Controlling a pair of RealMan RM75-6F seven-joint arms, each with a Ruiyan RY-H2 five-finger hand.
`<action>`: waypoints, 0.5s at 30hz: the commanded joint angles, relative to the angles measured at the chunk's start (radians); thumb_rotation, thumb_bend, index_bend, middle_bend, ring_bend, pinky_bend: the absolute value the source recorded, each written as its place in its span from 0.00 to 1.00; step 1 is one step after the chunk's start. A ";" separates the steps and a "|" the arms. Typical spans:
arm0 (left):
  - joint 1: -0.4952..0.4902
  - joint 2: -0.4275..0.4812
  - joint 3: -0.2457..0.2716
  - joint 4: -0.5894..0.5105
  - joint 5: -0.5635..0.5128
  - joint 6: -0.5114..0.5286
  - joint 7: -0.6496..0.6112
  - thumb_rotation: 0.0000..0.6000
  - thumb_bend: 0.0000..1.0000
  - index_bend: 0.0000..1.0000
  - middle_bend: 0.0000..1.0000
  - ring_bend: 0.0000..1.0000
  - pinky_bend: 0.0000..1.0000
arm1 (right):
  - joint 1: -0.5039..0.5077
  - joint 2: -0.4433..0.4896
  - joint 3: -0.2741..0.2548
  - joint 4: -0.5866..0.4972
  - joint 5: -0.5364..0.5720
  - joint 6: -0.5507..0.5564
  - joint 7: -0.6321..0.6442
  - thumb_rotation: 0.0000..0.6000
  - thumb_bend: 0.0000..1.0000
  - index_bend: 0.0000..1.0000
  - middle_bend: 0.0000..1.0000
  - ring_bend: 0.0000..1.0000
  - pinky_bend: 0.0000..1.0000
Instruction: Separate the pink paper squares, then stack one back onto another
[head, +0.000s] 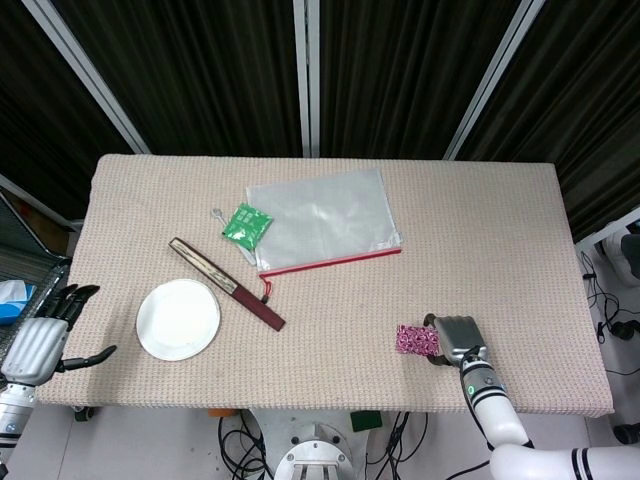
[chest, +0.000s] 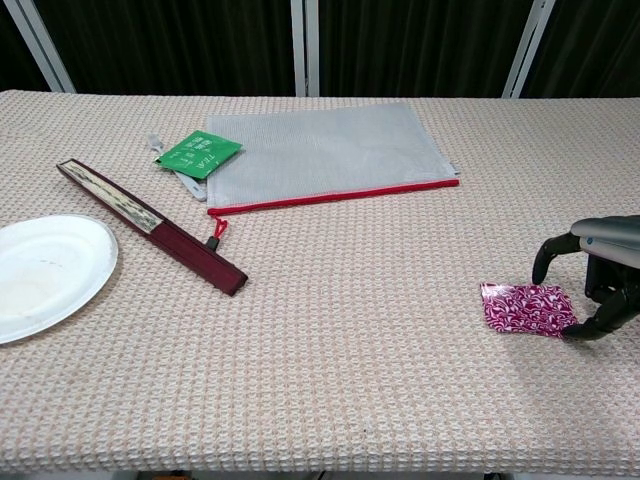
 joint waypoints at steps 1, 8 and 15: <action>0.001 0.001 0.000 0.002 -0.002 0.000 -0.002 0.27 0.07 0.10 0.12 0.06 0.23 | 0.003 -0.001 -0.001 -0.002 0.008 0.001 -0.004 0.99 0.44 0.33 1.00 0.98 0.90; 0.004 0.001 0.001 0.007 0.002 0.007 -0.007 0.27 0.07 0.10 0.12 0.06 0.23 | 0.007 -0.005 -0.009 -0.011 0.015 0.001 -0.005 0.99 0.44 0.33 1.00 0.98 0.90; 0.006 0.001 0.001 0.007 0.003 0.008 -0.008 0.27 0.07 0.10 0.12 0.06 0.23 | 0.005 -0.002 -0.015 -0.019 0.008 0.014 -0.002 0.99 0.44 0.33 1.00 0.98 0.90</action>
